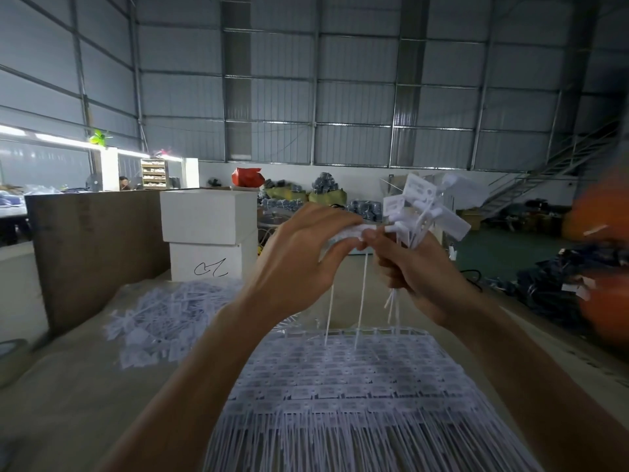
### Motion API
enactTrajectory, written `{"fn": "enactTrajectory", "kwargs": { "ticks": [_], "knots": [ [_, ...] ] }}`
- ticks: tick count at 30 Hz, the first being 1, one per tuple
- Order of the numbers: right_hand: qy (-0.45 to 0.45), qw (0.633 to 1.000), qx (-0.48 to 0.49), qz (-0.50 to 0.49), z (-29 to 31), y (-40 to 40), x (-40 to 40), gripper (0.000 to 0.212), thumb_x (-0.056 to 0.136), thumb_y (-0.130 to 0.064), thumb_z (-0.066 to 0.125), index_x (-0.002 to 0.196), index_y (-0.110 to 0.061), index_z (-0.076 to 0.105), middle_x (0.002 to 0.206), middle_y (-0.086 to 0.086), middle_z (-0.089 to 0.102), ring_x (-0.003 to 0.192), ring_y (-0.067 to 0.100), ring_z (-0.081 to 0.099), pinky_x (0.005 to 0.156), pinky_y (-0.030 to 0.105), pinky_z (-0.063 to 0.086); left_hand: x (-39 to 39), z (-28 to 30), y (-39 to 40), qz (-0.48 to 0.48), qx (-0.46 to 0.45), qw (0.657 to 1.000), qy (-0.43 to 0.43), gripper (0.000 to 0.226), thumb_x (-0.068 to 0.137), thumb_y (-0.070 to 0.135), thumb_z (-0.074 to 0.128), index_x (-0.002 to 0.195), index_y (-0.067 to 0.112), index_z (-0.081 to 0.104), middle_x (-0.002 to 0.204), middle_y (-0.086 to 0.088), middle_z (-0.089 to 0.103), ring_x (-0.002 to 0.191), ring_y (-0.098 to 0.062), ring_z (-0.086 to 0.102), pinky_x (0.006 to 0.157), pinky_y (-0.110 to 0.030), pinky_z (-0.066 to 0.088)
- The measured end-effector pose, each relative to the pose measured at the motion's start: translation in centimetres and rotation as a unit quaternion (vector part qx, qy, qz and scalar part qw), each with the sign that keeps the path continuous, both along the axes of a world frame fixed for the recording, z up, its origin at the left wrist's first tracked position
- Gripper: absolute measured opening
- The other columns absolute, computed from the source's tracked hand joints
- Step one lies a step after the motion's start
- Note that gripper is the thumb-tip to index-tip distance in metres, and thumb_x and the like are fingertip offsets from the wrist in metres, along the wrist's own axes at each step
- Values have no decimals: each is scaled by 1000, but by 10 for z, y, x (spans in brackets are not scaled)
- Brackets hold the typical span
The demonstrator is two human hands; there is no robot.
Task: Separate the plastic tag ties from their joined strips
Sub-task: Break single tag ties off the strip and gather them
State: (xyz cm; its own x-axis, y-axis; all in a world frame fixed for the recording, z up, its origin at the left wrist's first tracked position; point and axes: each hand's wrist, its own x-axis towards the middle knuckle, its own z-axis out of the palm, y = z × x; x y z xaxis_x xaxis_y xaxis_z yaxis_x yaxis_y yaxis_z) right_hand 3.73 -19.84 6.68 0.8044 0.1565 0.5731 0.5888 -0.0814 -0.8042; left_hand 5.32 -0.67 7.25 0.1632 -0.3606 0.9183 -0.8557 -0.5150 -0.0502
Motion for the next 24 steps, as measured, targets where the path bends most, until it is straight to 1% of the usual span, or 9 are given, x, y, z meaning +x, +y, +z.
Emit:
{"fn": "enactTrajectory", "kwargs": {
  "ticks": [3, 5, 7, 9, 14, 17, 19, 21, 24],
  "knots": [
    [16, 999, 44, 16, 4, -5, 0, 25, 88, -42, 66, 79, -19, 71, 55, -11, 35, 46, 9, 26, 43, 19, 27, 1, 2, 5, 18, -18, 1000, -8, 30, 95, 14, 59, 124, 7, 66, 120, -5, 69, 112, -18, 58, 97, -30, 46],
    [23, 998, 59, 18, 5, -6, 1, 26, 87, -41, 66, 76, -18, 68, 55, -9, 32, 46, 9, 24, 42, 19, 26, 2, 2, 7, 55, 3, 998, -43, 30, 95, 9, 58, 122, 2, 66, 119, -11, 69, 110, -26, 61, 95, -37, 49],
    [28, 997, 70, 22, 5, -5, 1, 27, 87, -41, 66, 74, -17, 66, 55, -8, 31, 46, 8, 23, 41, 19, 26, 1, 1, 7, 80, 29, 994, -72, 28, 92, 7, 64, 118, -1, 66, 115, -13, 69, 104, -29, 62, 90, -39, 52],
    [36, 995, 83, 32, 4, -4, 2, 28, 87, -41, 66, 73, -17, 65, 54, -8, 29, 45, 8, 23, 41, 18, 25, 0, 0, 7, 82, 32, 994, -70, 29, 90, 7, 69, 118, 0, 67, 114, -13, 69, 103, -30, 62, 88, -41, 54],
    [2, 999, 53, 2, 2, -2, 2, 27, 85, -46, 65, 70, -23, 67, 55, -9, 35, 47, 8, 25, 43, 20, 26, -2, -1, 6, 76, 16, 994, -78, 25, 91, 1, 63, 115, -1, 68, 112, -14, 70, 102, -31, 64, 83, -45, 57],
    [-27, 998, 46, -23, 1, -1, 3, 29, 86, -48, 64, 70, -24, 65, 54, -11, 37, 47, 7, 28, 45, 20, 29, -4, -1, 2, 68, 7, 996, -54, 24, 97, 9, 53, 114, 2, 68, 109, -12, 70, 99, -30, 63, 79, -46, 56],
    [-39, 998, 49, -27, 0, 0, 4, 30, 87, -49, 65, 69, -25, 65, 53, -12, 37, 46, 7, 29, 46, 20, 30, -4, -1, 1, 77, 6, 996, -49, 27, 96, 11, 49, 113, 4, 69, 107, -12, 71, 98, -29, 63, 76, -46, 56],
    [-51, 997, 47, -41, -2, 2, 4, 29, 87, -49, 67, 69, -26, 66, 54, -10, 40, 47, 8, 32, 47, 21, 31, -3, -1, 0, 64, -14, 997, -37, 24, 94, 7, 52, 107, 4, 71, 99, -10, 72, 91, -26, 65, 72, -42, 56],
    [-70, 995, 33, -68, -2, 5, 3, 25, 89, -46, 62, 71, -28, 66, 54, -12, 43, 49, 6, 35, 49, 21, 32, -4, -1, -4, -8, -108, 993, 46, 19, 98, 8, 56, 87, 8, 71, 71, 5, 68, 63, -10, 60, 59, -27, 50]
  ]
}}
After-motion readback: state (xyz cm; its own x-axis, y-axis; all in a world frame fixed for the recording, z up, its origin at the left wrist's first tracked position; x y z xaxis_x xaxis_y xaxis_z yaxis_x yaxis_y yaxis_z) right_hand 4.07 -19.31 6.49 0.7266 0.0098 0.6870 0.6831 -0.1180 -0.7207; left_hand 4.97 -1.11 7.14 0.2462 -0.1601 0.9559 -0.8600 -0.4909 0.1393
